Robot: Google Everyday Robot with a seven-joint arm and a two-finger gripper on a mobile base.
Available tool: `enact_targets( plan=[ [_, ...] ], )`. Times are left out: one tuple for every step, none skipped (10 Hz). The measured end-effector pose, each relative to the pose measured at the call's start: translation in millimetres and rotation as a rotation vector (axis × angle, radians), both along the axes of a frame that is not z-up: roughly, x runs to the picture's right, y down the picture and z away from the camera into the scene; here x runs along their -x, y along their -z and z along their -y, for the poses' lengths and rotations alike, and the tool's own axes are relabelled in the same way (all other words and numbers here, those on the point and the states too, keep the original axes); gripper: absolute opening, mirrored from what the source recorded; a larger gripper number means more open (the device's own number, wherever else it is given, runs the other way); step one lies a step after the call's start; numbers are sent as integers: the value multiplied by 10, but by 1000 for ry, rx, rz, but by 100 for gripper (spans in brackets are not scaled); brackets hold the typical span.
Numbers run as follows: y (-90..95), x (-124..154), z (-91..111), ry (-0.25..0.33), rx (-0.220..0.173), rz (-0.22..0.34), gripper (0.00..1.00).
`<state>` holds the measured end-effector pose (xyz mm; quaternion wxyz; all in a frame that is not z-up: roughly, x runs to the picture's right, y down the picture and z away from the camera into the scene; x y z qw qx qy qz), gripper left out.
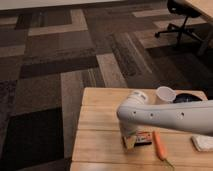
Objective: Place the eraser in the ceramic cup
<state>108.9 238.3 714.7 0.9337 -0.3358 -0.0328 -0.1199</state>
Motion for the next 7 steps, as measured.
enact_targets(
  plan=[
    [-30, -25, -1, 2, 0, 0, 65],
    [-60, -47, -2, 6, -3, 1, 65],
    [-96, -1, -21, 3, -11, 22, 65],
    [-127, 17, -43, 3, -19, 39, 65],
    [-161, 15, -83, 0, -27, 54, 65],
    [-190, -4, -147, -2, -24, 59, 65],
    [-208, -33, -194, -4, -14, 51, 61]
  ],
)
